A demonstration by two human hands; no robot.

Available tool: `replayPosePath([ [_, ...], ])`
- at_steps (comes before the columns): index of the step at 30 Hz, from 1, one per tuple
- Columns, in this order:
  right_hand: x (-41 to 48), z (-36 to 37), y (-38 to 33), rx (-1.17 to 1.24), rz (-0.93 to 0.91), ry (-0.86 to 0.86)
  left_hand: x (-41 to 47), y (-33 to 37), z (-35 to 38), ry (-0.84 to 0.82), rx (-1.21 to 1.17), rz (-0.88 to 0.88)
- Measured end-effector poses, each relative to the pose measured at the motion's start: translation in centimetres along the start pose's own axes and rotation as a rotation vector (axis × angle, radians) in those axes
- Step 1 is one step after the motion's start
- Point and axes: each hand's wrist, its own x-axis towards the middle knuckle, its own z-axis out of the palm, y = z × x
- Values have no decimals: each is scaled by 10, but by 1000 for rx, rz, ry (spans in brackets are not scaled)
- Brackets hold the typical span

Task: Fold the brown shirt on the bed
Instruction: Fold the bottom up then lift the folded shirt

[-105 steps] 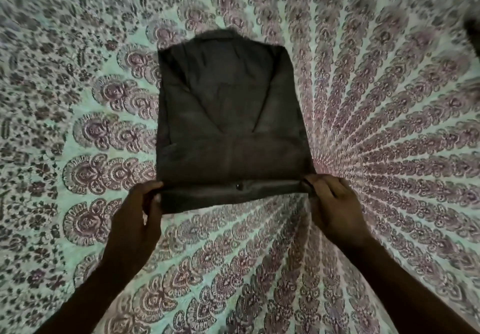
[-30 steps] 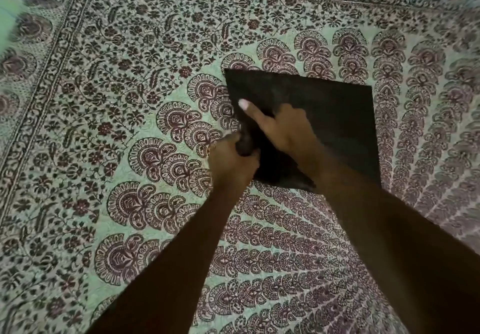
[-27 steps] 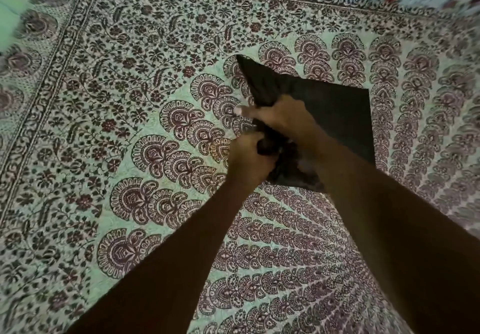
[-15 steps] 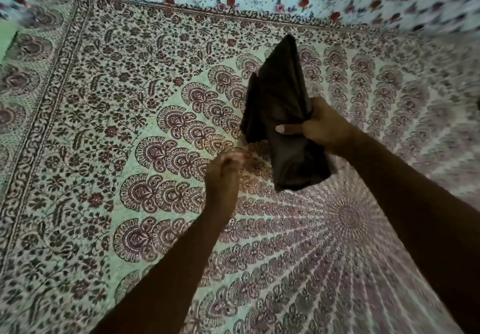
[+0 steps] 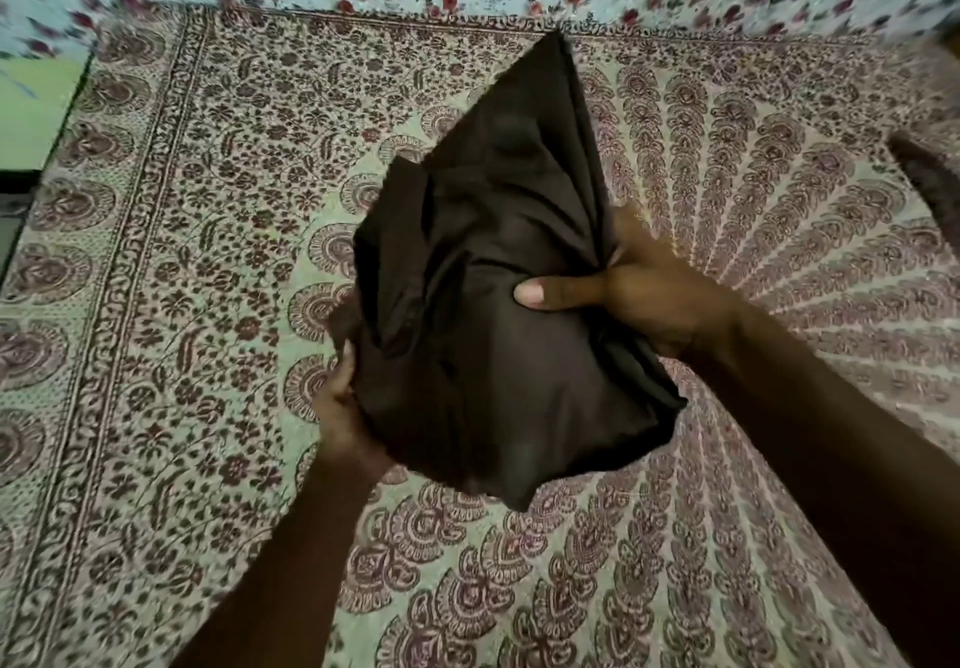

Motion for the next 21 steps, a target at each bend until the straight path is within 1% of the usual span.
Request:
replayPosePath([
  [2,-17,18,9,5,-6,7,-34,16,-22,37,127,108],
  [3,-25,28,14,6,-8,6,-51,26,-33,21,184,120],
  [5,-41,47,27,18,11,13,-74,40,-54,41,350,120],
  [7,-54,70,48,28,42,25,-97,56,-82,125,545,214],
  [10,-65,102,84,66,89,46,-125,82,-127,279,777,425],
  [12,-67,128,110,92,143,54,-143,104,-159,364,851,528],
  [14,-65,154,137,112,190,78,-158,125,-191,406,923,600],
  [18,-57,208,182,107,250,94,-178,155,-241,433,1041,656],
  [21,-51,245,207,93,298,136,-183,181,-271,494,1197,626],
])
